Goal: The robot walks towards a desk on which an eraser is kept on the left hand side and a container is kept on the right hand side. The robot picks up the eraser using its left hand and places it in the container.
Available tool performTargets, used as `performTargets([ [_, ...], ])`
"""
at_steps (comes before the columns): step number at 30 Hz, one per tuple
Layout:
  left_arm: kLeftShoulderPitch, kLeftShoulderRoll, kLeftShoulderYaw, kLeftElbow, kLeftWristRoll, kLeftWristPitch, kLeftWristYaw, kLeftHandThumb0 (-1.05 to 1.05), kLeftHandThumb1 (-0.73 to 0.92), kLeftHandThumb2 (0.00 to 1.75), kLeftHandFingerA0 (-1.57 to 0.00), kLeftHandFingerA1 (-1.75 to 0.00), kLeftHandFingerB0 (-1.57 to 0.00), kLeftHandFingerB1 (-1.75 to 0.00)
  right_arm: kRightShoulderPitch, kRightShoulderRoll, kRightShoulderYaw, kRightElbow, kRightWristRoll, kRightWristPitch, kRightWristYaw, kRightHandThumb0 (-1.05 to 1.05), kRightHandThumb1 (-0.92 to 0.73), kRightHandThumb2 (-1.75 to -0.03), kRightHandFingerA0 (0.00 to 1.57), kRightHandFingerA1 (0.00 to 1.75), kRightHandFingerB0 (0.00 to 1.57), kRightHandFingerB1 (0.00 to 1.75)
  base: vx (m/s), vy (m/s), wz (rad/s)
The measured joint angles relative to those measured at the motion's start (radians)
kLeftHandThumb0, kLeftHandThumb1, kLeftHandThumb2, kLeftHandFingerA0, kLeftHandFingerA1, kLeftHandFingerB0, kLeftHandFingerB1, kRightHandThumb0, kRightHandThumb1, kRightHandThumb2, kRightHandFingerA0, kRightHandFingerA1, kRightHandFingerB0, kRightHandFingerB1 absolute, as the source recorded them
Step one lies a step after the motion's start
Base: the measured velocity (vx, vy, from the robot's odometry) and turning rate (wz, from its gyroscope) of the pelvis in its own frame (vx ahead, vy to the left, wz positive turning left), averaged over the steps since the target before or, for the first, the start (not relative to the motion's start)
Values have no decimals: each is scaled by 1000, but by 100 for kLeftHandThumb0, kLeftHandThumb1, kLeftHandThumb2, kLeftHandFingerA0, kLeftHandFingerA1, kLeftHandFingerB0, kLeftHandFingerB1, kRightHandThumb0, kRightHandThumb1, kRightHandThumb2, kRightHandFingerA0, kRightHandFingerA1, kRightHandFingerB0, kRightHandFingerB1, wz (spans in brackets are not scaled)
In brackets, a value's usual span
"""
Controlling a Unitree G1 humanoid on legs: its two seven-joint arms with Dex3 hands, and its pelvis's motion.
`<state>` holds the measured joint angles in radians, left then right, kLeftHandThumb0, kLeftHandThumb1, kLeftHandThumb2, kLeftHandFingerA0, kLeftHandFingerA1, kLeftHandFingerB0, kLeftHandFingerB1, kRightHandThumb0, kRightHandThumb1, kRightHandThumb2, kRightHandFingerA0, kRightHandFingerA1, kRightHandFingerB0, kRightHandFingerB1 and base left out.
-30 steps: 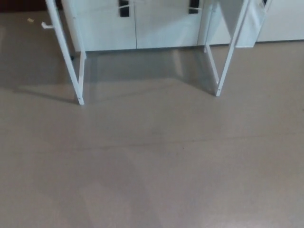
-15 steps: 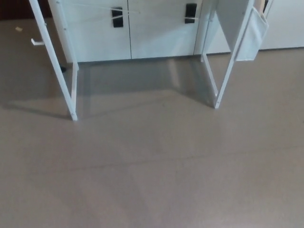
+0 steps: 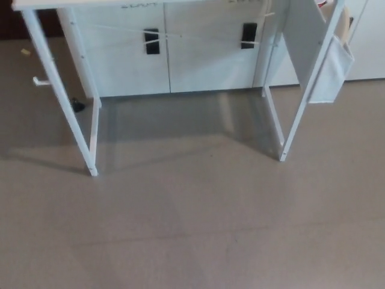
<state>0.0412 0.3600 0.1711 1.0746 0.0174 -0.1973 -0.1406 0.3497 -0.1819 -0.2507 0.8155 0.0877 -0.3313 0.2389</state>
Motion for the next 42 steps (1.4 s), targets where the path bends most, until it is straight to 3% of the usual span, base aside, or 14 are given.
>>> performTargets([
  [2,-3,-1,0,3,0,0,0,-20,59,58,-38,-40,-30,-33,-3,-7,1,4,-1,-2,-1,-22,-51,-93,30,57,12,48,154,-110,-2],
  [5,-2,-1,0,3,0,0,0,-20,58,58,-40,-41,-31,-34,-7,-10,1,15,-1,-5,-1,-26,-70,-60,38,44,24,34,200,-33,-10],
  [7,-2,-1,0,4,0,0,0,-20,59,58,-40,-40,-30,-34,-9,-11,1,21,-1,-6,-1,-22,-51,-93,30,58,12,48,214,57,-14],
  [11,-2,-1,0,5,0,0,-2,-22,58,58,-41,-40,-31,-34,-5,-11,3,23,-1,-7,-1,-22,-51,-93,30,58,12,48,238,153,-8],
  [13,-5,0,-2,7,1,-1,-4,-21,59,58,-41,-40,-31,-34,-5,-9,5,25,-1,-9,-1,-26,-71,-60,37,44,23,34,311,294,-10],
  [14,-7,7,-2,7,1,-1,-4,-22,60,58,-40,-39,-30,-33,-7,-6,7,26,-2,-11,0,-23,-51,-93,31,58,12,48,296,256,10],
  [17,-9,14,-2,4,1,-1,-4,-19,60,58,-40,-40,-30,-34,-11,-5,8,31,-2,-14,1,-25,-71,-60,38,44,24,34,239,143,2],
  [21,-7,14,0,7,-1,-1,-10,-16,59,57,-38,-39,-30,-33,-5,-5,9,32,-2,-18,1,-24,-71,-60,39,44,24,34,210,43,8],
  [22,-6,14,0,9,-1,-1,-11,-19,60,58,-40,-40,-31,-34,-3,-5,10,31,-3,-19,1,-21,-51,-93,31,58,12,48,221,-29,10],
  [23,-6,14,1,12,-1,-1,-11,-21,59,58,-42,-39,-32,-34,-2,-5,11,31,-3,-19,1,-24,-71,-60,39,44,24,34,229,-58,5],
  [30,-7,12,-20,13,6,-1,-10,-20,58,57,-46,-39,-34,-33,-11,-7,9,37,-4,-21,-5,-25,-71,-60,40,44,24,34,268,-155,11],
  [31,-8,13,-32,9,10,-1,-10,-19,57,56,-47,-40,-34,-34,-11,-11,9,38,-5,-22,-6,-21,-52,-93,33,59,12,48,207,-136,-6],
  [32,-5,12,-42,7,13,-1,-10,-19,57,57,-46,-39,-33,-33,-9,-12,10,40,-5,-23,-8,-24,-71,-60,40,44,24,34,139,-124,-5],
  [42,40,2,-87,50,29,-2,-3,-21,57,57,-48,-40,-35,-34,64,-10,17,70,-6,-45,-10,-28,-70,-60,40,45,24,34,236,66,-4],
])
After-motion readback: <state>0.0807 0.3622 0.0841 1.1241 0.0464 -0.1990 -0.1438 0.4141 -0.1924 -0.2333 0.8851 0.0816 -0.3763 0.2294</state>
